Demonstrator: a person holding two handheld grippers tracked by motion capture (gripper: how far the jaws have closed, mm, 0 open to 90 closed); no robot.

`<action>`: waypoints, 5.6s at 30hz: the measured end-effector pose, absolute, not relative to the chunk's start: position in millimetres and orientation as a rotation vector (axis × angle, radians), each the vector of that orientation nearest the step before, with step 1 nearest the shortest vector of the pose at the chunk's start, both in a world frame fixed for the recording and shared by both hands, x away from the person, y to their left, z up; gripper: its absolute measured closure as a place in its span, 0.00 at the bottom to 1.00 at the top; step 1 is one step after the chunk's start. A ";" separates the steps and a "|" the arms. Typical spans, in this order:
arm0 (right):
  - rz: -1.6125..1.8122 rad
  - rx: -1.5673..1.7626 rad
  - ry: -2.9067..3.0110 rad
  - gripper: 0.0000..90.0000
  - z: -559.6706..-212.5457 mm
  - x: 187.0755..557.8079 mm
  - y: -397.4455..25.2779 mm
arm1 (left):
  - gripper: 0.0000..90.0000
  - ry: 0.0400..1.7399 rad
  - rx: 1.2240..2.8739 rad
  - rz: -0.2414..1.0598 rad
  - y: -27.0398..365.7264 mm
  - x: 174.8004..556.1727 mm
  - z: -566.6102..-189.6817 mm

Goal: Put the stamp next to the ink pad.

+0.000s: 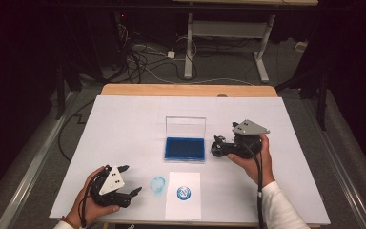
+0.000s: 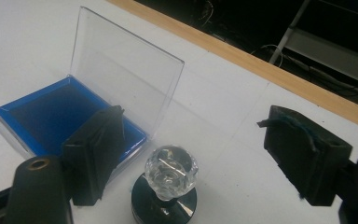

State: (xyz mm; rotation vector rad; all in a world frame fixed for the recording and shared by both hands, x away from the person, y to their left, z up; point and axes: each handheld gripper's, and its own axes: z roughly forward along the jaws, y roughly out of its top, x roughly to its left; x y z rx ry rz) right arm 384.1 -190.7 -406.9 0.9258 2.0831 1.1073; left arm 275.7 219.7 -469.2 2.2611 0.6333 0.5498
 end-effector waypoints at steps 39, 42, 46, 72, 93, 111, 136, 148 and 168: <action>1.214 0.762 2.089 0.21 -379.3 341.3 -185.7 | 0.20 0.637 2.257 0.559 221.6 276.1 -468.0; 1.225 0.752 2.103 0.20 -378.5 337.8 -185.9 | 0.20 0.638 2.257 0.561 221.6 276.2 -468.2; 1.225 0.732 2.100 0.20 -376.6 332.0 -186.0 | 0.20 0.636 2.256 0.561 221.7 275.9 -467.9; 1.144 0.645 2.120 0.20 -383.8 304.0 -194.8 | 0.20 0.640 2.257 0.557 222.1 276.1 -468.7; 1.145 0.659 2.118 0.20 -402.6 290.0 -209.5 | 0.20 0.639 2.259 0.560 221.2 275.5 -468.8; 1.070 0.720 2.105 0.20 -422.2 279.8 -239.4 | 0.20 0.639 2.258 0.556 219.8 276.4 -469.1; 1.028 0.852 2.106 0.18 -452.6 276.1 -270.9 | 0.20 0.640 2.245 0.597 223.5 274.8 -465.9; 1.040 0.811 2.097 0.18 -449.3 271.8 -263.9 | 0.20 0.644 2.241 0.579 223.7 274.4 -465.6; 1.056 0.796 2.080 0.18 -446.8 270.2 -263.4 | 0.20 0.651 2.241 0.583 223.6 275.3 -465.5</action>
